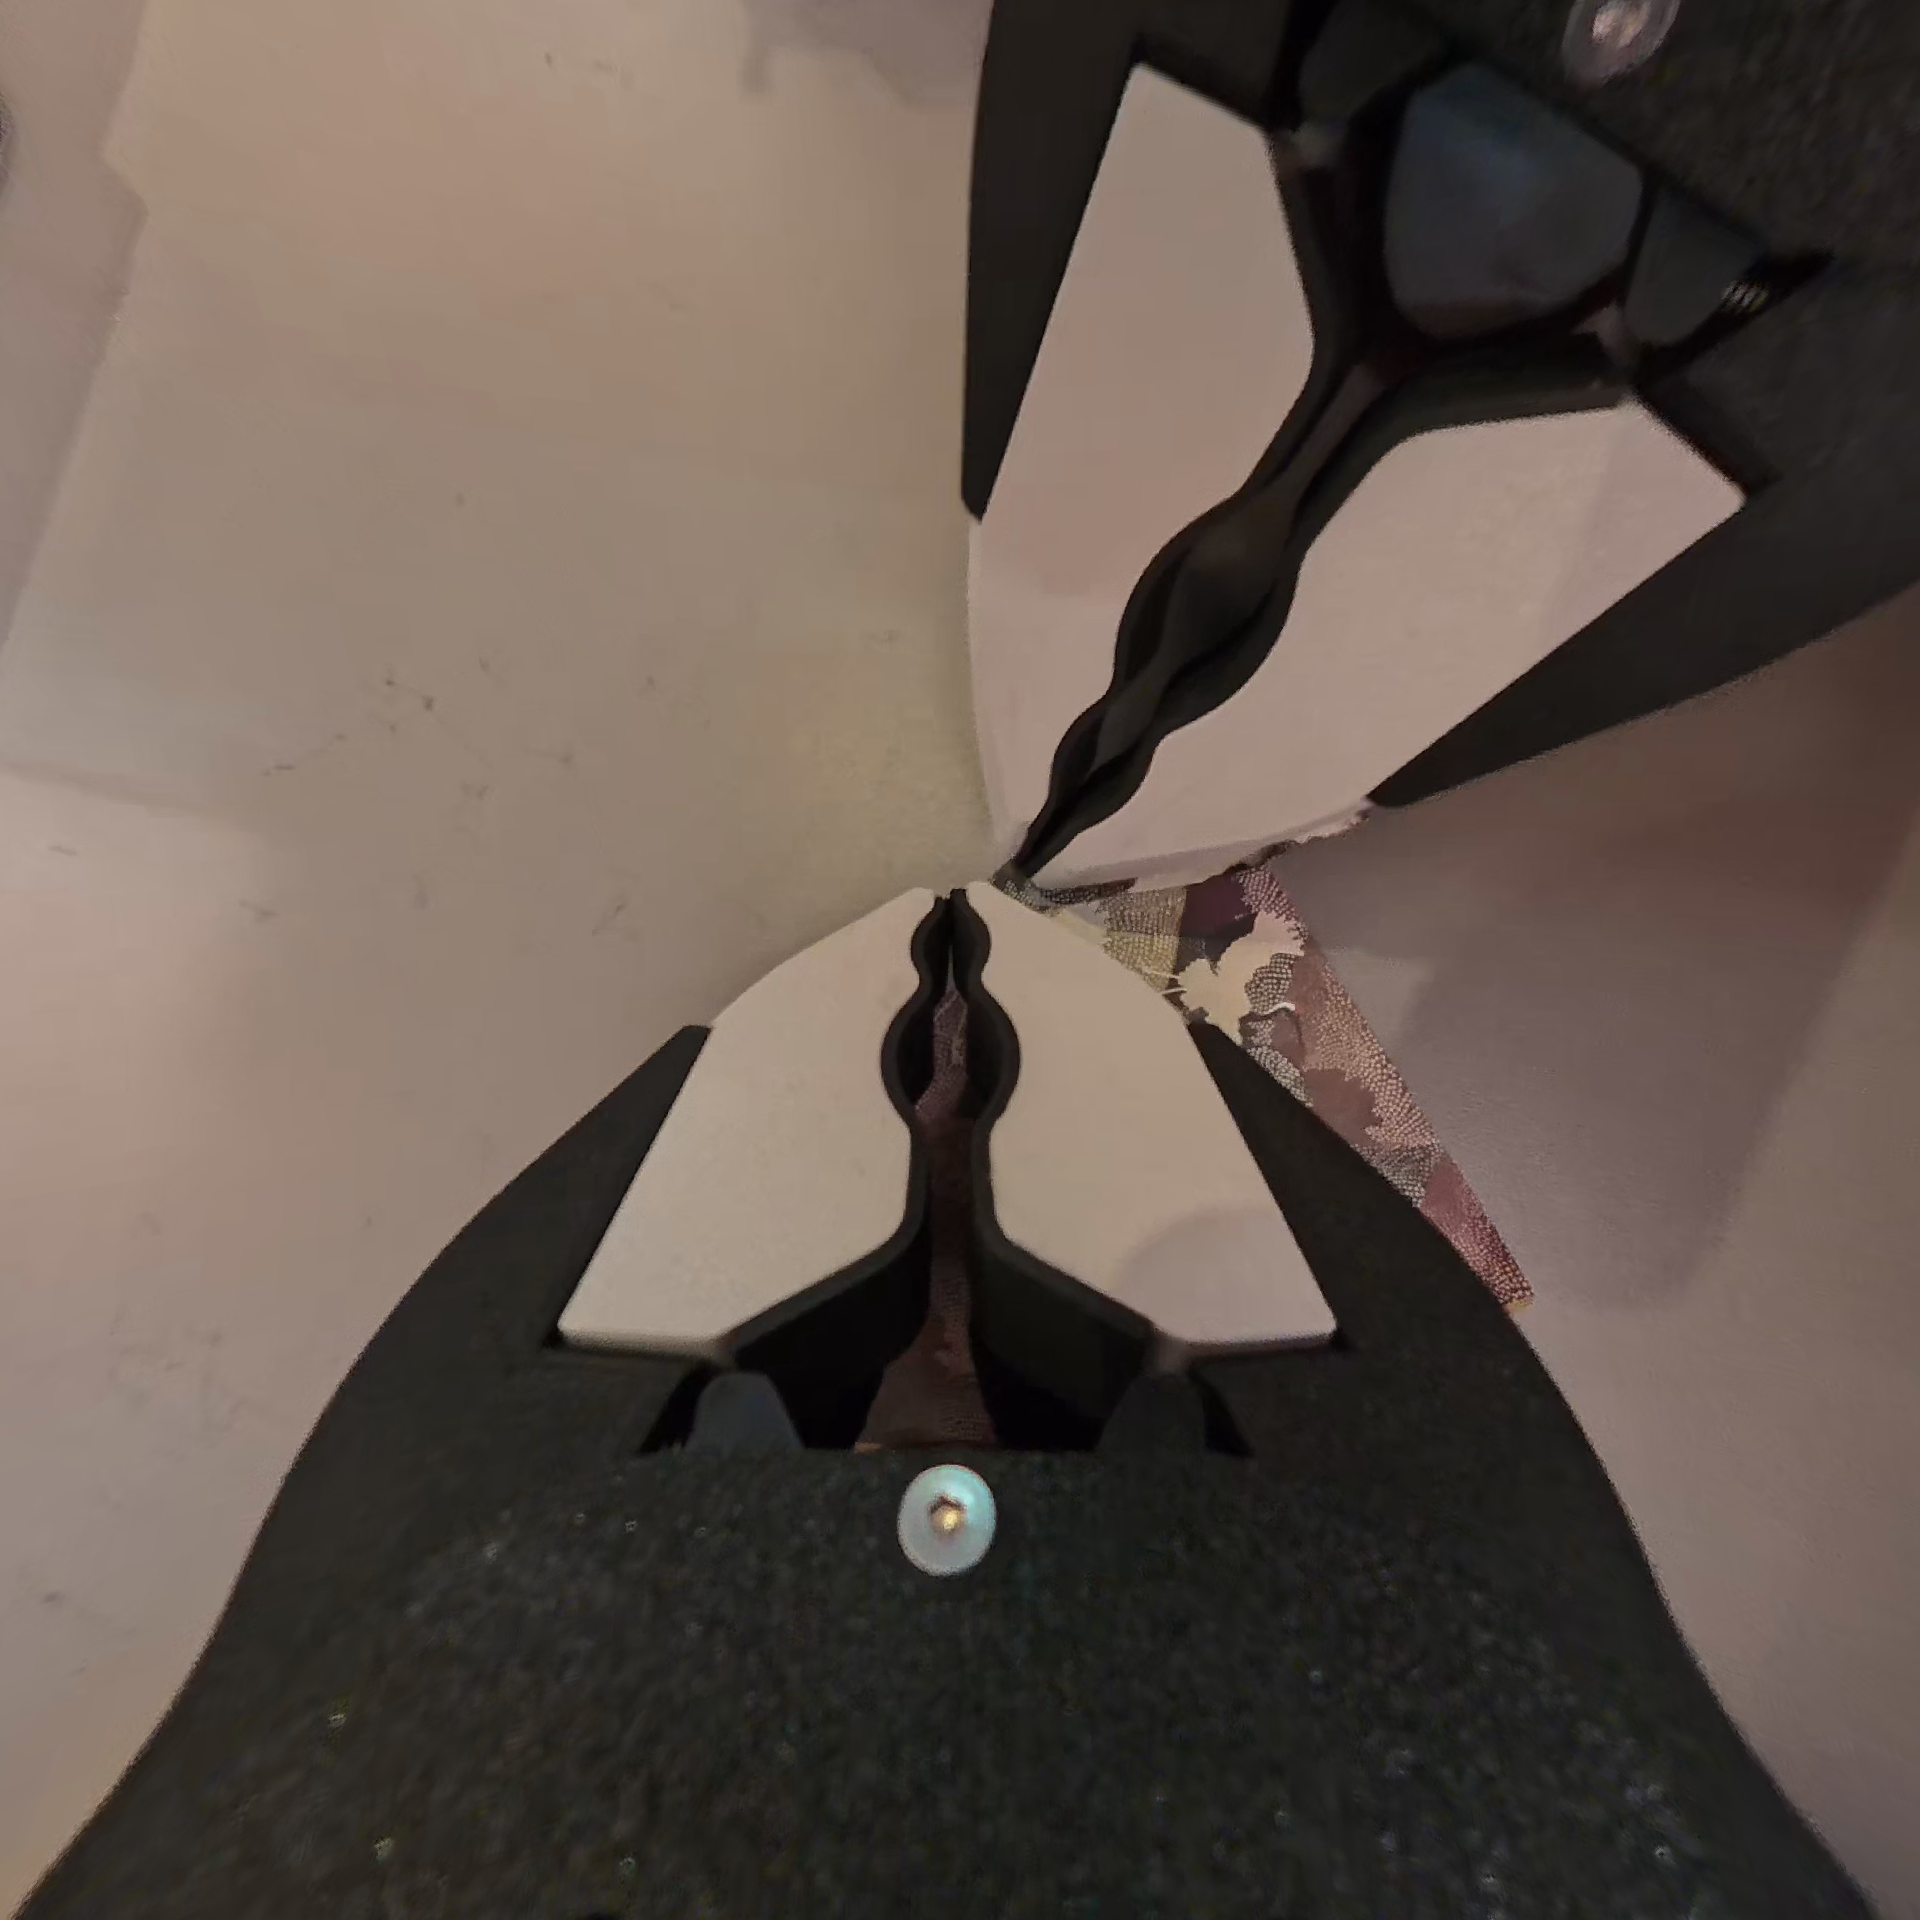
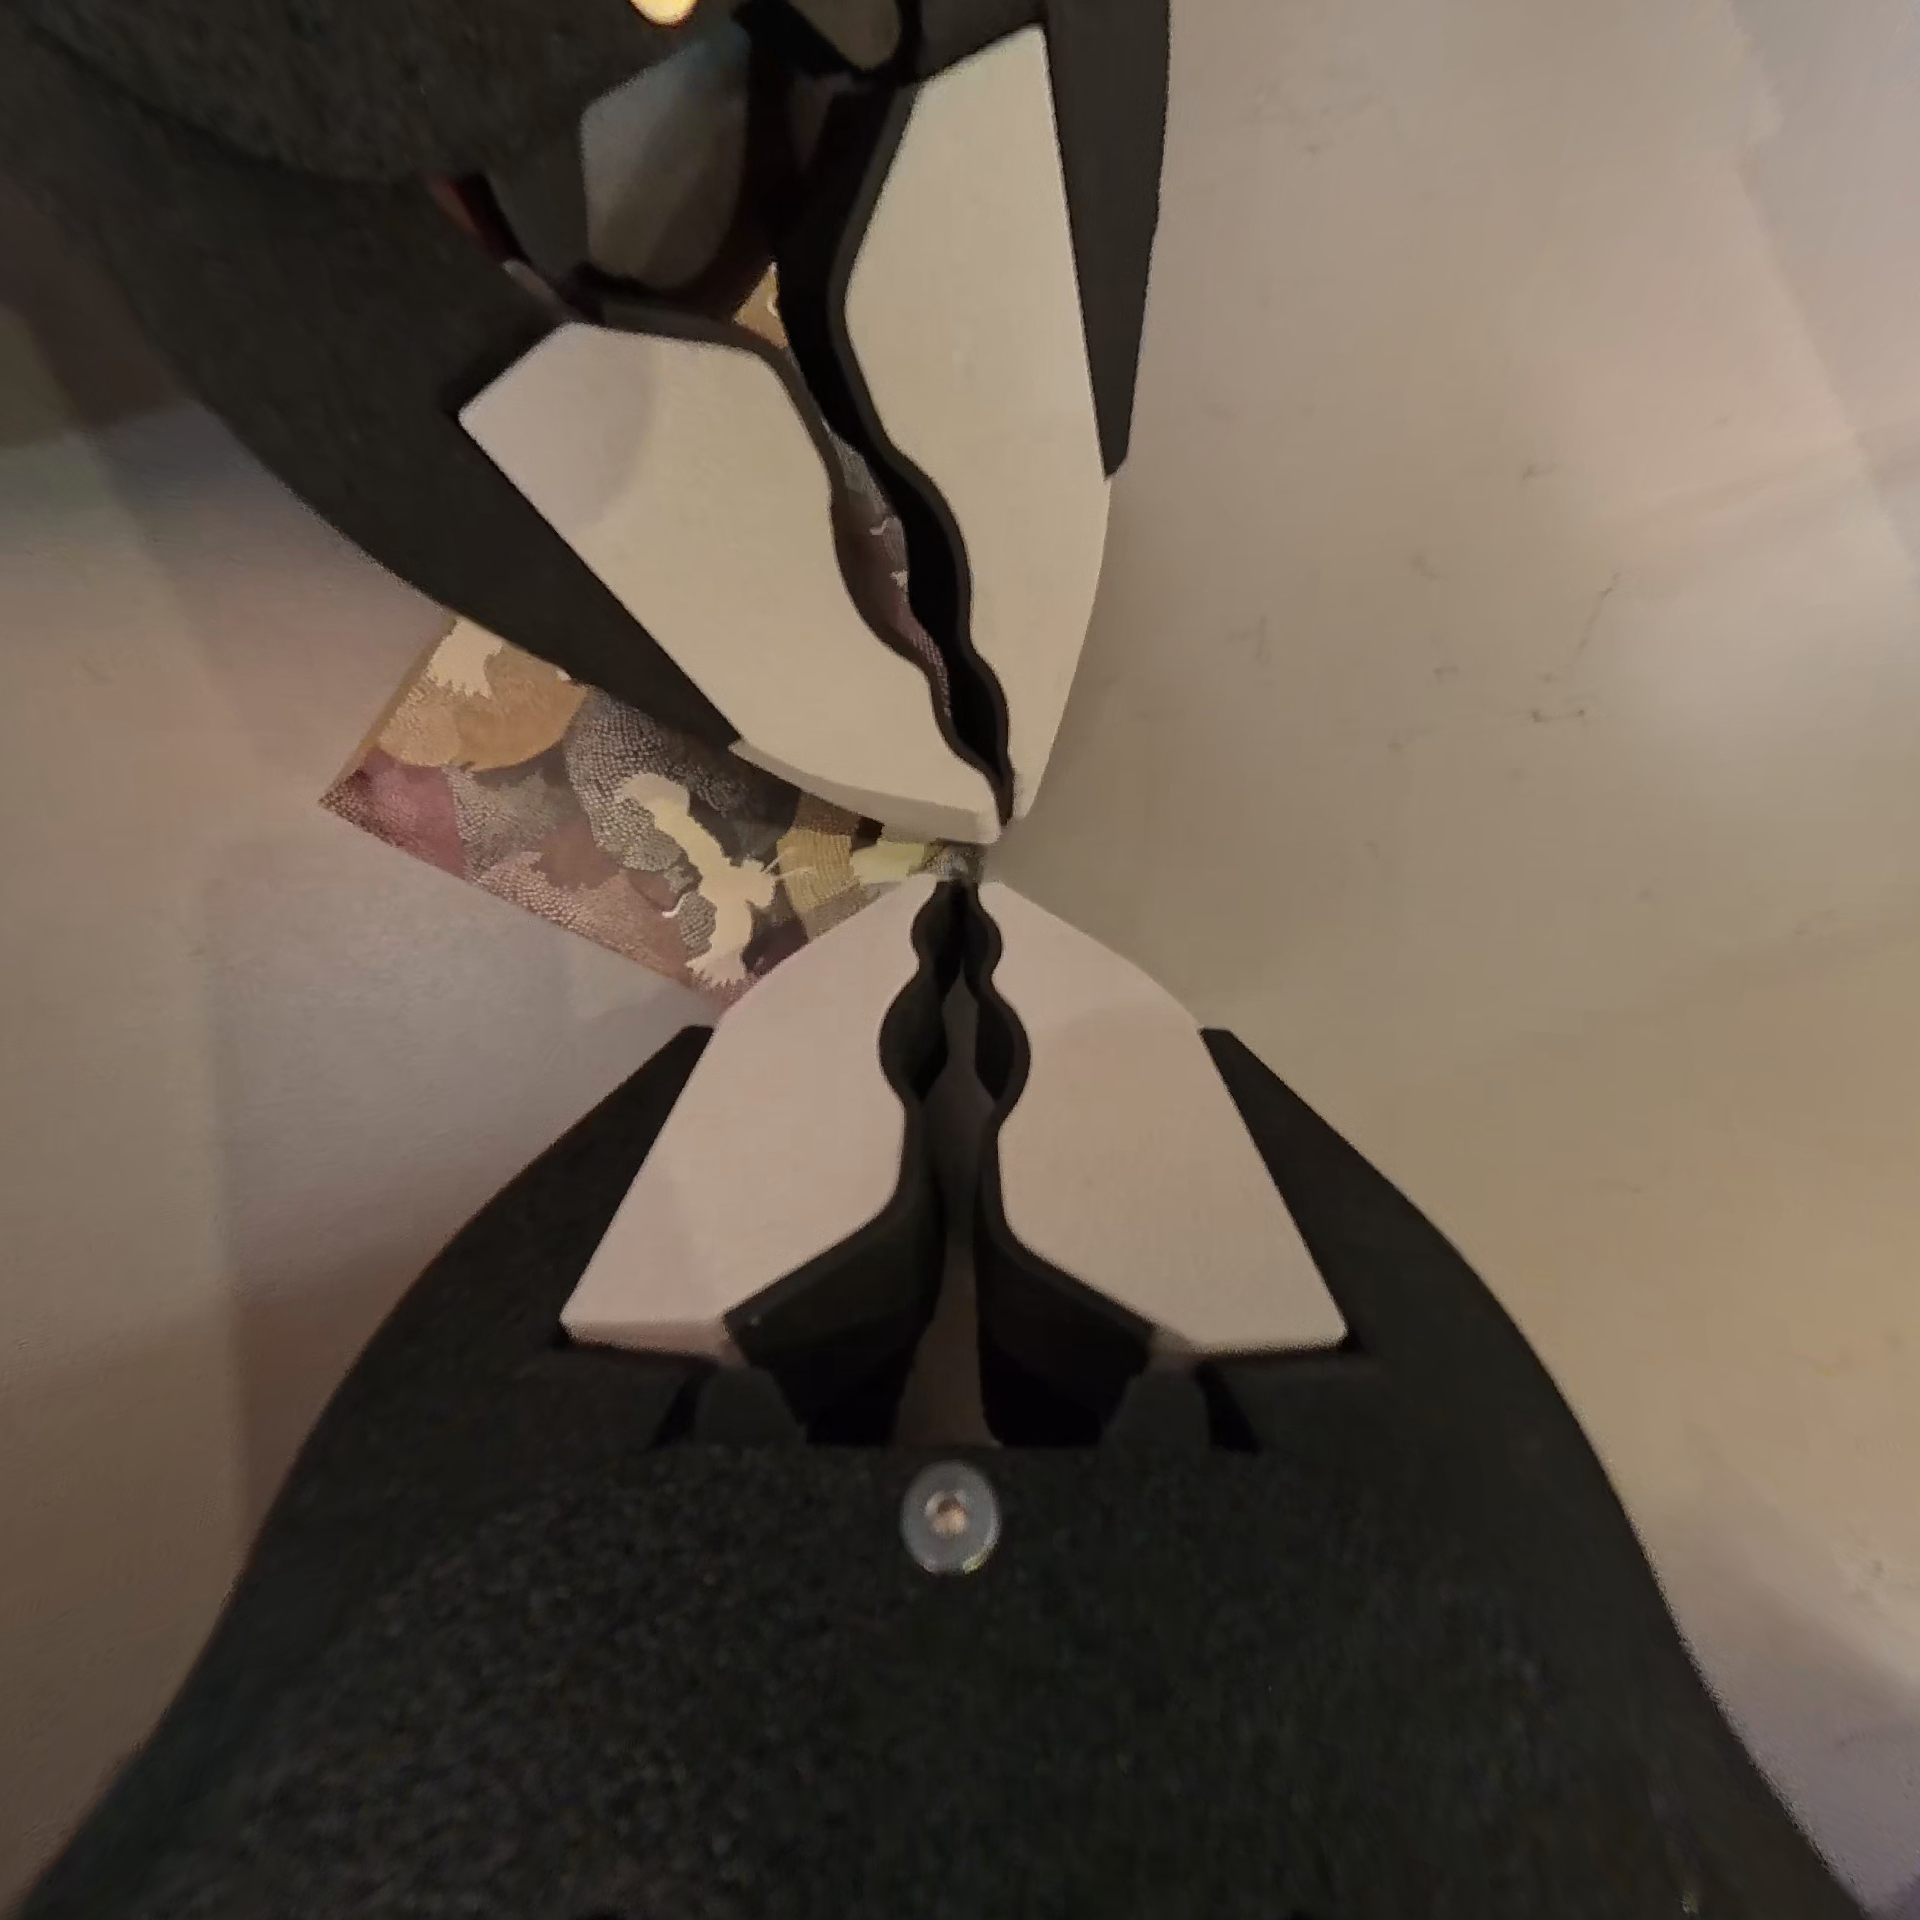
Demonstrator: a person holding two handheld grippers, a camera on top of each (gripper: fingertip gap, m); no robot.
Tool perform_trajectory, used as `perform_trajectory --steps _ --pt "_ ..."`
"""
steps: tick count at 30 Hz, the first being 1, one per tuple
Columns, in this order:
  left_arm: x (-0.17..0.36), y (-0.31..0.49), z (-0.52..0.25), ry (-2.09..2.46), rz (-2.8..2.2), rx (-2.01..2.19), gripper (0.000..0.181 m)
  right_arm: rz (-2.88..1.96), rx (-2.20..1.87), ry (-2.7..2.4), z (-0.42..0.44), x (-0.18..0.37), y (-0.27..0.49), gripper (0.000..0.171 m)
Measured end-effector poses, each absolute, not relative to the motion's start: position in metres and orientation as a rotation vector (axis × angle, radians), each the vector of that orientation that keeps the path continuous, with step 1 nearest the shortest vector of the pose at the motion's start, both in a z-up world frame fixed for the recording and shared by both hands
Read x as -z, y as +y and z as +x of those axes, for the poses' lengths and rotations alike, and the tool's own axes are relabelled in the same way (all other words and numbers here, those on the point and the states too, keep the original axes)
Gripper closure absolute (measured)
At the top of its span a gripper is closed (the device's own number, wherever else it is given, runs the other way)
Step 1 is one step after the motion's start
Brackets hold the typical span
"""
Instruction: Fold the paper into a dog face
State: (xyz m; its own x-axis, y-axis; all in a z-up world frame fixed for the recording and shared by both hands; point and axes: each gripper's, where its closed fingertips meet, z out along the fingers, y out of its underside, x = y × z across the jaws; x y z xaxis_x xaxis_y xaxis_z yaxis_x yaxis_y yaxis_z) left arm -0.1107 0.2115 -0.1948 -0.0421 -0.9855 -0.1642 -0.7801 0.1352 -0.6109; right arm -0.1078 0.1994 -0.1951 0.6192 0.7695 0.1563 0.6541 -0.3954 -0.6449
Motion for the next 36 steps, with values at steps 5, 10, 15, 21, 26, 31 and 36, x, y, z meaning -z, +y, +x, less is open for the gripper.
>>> perform_trajectory --steps 5,10,15,21,26,31,36 --pt "0.195 0.211 -0.111 1.868 -1.689 0.513 0.181 -2.173 -0.228 -1.078 -0.103 0.195 0.194 0.171" --pt "0.195 0.209 -0.111 1.873 -1.685 0.532 0.181 -2.195 -0.208 -1.042 -0.099 0.196 0.189 0.171" --pt "0.195 0.208 -0.111 1.885 -1.669 0.504 0.181 -2.224 -0.196 -1.021 -0.096 0.196 0.186 0.171" --pt "0.195 0.207 -0.112 1.882 -1.667 0.515 0.181 -2.238 -0.172 -1.015 -0.093 0.196 0.182 0.171" --pt "0.195 0.206 -0.112 1.881 -1.666 0.507 0.181 -2.250 -0.161 -1.002 -0.087 0.196 0.176 0.171" --pt "0.195 0.207 -0.112 1.874 -1.671 0.502 0.181 -2.274 -0.136 -0.999 -0.077 0.196 0.167 0.171" --pt "0.195 0.208 -0.113 1.875 -1.672 0.469 0.181 -2.265 -0.137 -0.993 -0.071 0.196 0.164 0.171"
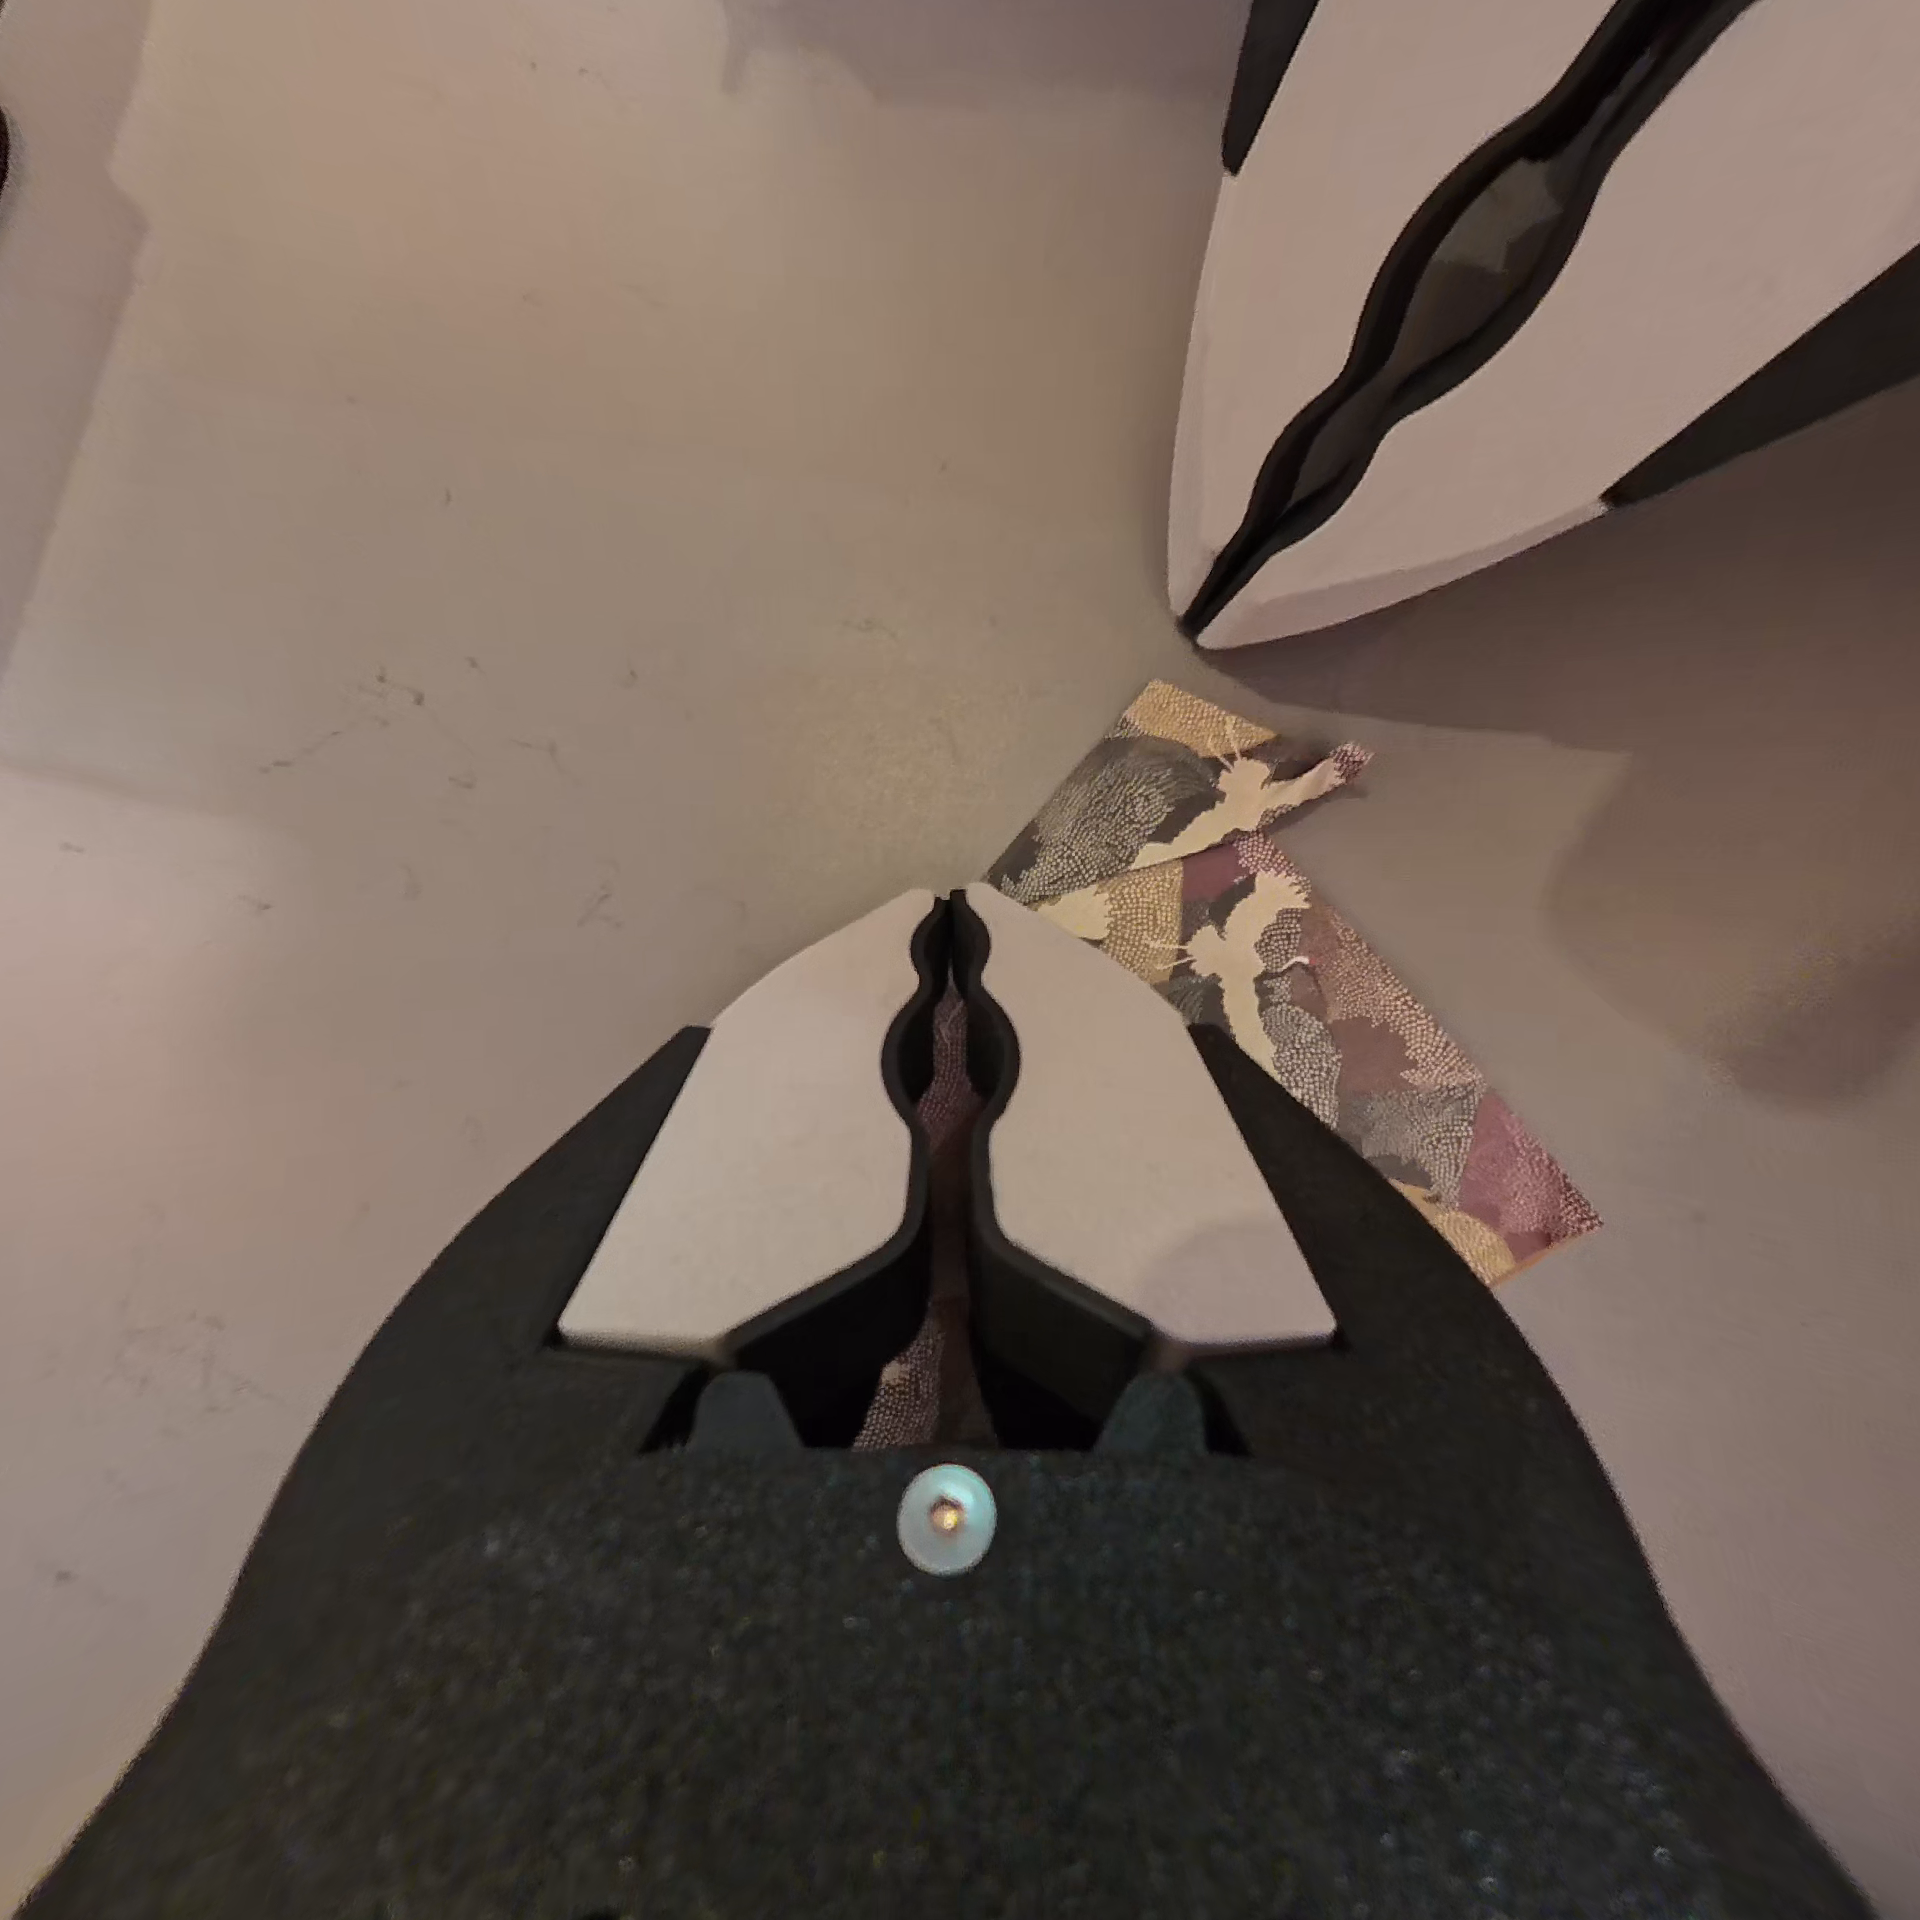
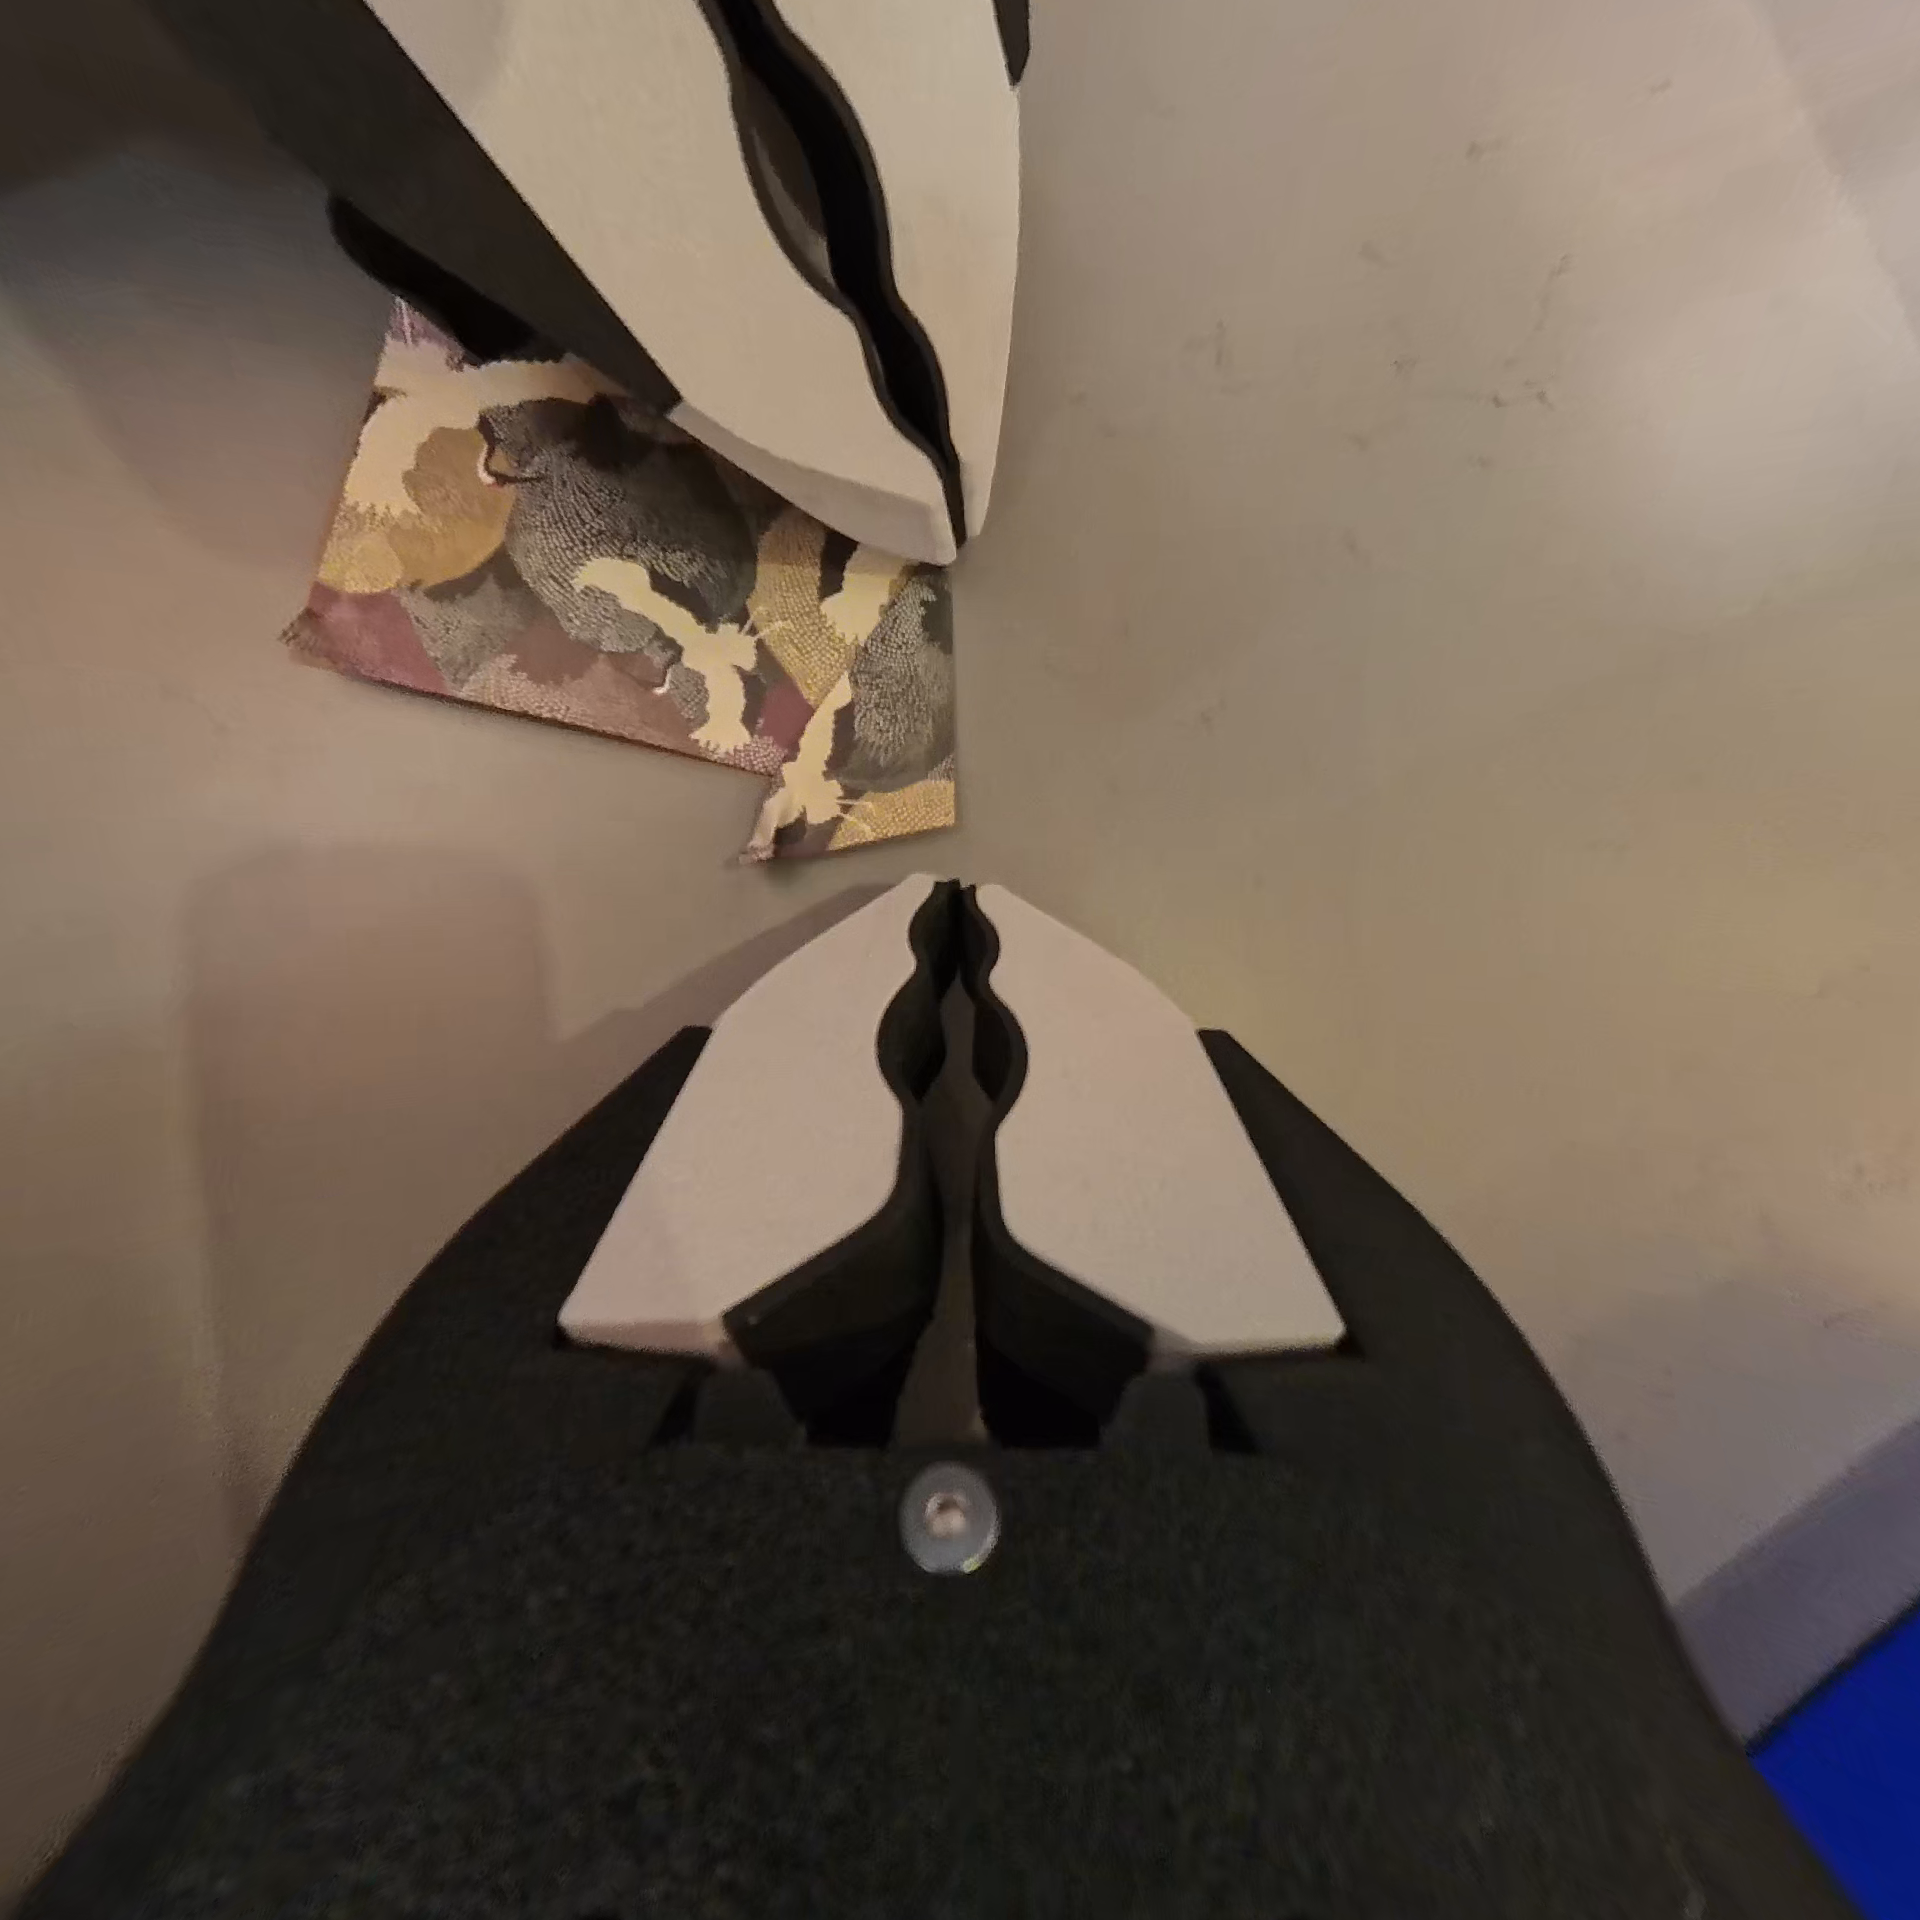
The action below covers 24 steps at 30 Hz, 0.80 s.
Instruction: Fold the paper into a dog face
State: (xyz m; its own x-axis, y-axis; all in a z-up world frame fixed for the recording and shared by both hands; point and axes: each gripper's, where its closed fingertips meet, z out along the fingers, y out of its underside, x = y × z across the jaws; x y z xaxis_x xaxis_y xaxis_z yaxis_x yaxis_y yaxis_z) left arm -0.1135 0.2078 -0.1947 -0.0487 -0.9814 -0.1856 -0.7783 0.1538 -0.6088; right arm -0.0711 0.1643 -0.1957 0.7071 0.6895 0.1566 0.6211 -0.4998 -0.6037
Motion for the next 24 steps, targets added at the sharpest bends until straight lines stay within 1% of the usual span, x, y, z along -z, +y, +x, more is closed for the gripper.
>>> perform_trajectory --steps 3,5,7,11,16,21,24 --pt "0.195 0.208 -0.113 1.860 -1.690 0.436 0.181 -2.211 -0.101 -0.953 -0.064 0.183 0.163 0.171" --pt "0.195 0.204 -0.112 1.840 -1.722 0.455 0.181 -2.115 -0.185 -0.954 -0.077 0.170 0.155 0.171" --pt "0.195 0.194 -0.106 1.816 -1.762 0.507 0.181 -2.133 -0.214 -1.009 -0.086 0.177 0.144 0.171" --pt "0.195 0.184 -0.098 1.806 -1.761 0.477 0.181 -2.170 -0.201 -1.055 -0.088 0.193 0.133 0.171" --pt "0.195 0.185 -0.096 1.804 -1.748 0.485 0.181 -2.191 -0.241 -1.020 -0.087 0.195 0.132 0.171" --pt "0.193 0.209 -0.118 1.765 -1.776 0.514 0.181 -2.183 -0.241 -1.001 -0.087 0.195 0.132 0.171" --pt "0.175 0.212 -0.135 1.675 -1.759 0.608 0.181 -2.177 -0.223 -1.006 -0.087 0.195 0.131 0.171"
